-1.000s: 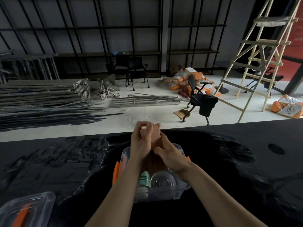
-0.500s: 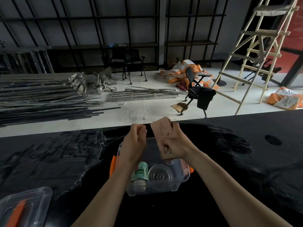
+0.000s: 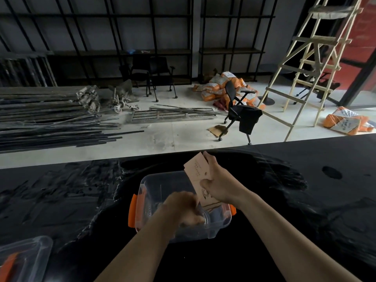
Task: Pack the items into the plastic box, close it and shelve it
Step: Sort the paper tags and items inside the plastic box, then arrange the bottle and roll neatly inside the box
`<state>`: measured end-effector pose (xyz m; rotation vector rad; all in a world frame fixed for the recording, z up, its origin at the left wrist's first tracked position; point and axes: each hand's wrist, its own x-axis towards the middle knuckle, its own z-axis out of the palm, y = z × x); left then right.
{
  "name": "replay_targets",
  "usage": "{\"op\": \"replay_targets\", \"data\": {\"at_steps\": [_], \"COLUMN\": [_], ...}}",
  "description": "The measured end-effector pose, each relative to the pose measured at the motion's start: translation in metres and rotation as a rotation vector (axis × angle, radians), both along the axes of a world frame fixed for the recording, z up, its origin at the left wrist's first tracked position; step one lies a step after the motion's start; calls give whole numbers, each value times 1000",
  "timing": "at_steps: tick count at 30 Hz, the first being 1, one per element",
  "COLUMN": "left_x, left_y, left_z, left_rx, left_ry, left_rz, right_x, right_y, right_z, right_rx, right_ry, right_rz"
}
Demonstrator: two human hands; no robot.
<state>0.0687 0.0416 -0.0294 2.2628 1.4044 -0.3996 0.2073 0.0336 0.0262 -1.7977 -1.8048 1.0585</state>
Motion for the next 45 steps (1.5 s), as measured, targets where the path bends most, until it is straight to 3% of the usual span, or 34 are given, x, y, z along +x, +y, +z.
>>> {"op": "replay_targets", "data": {"at_steps": [5, 12, 15, 19, 26, 39, 45], "left_x": [7, -11, -21, -31, -43, -37, -40], "left_y": [-2, 12, 22, 19, 5, 3, 1], "left_z": [-7, -5, 1, 17, 6, -13, -18], "left_rx": [25, -128, -87, 32, 76, 160, 214], "left_ry": [86, -145, -213, -81, -116, 1, 15], "left_rz": [24, 180, 222, 175, 199, 165, 134], "right_x": [-2, -8, -12, -17, -38, -41, -46], "right_y": [-1, -5, -8, -9, -10, -23, 3], "right_z": [2, 7, 9, 6, -8, -24, -49], "right_rx": [57, 130, 190, 161, 193, 101, -204], "right_ry": [-106, -361, -483, -578, -690, -742, -785], "right_rz": [80, 175, 199, 244, 270, 210, 294]}}
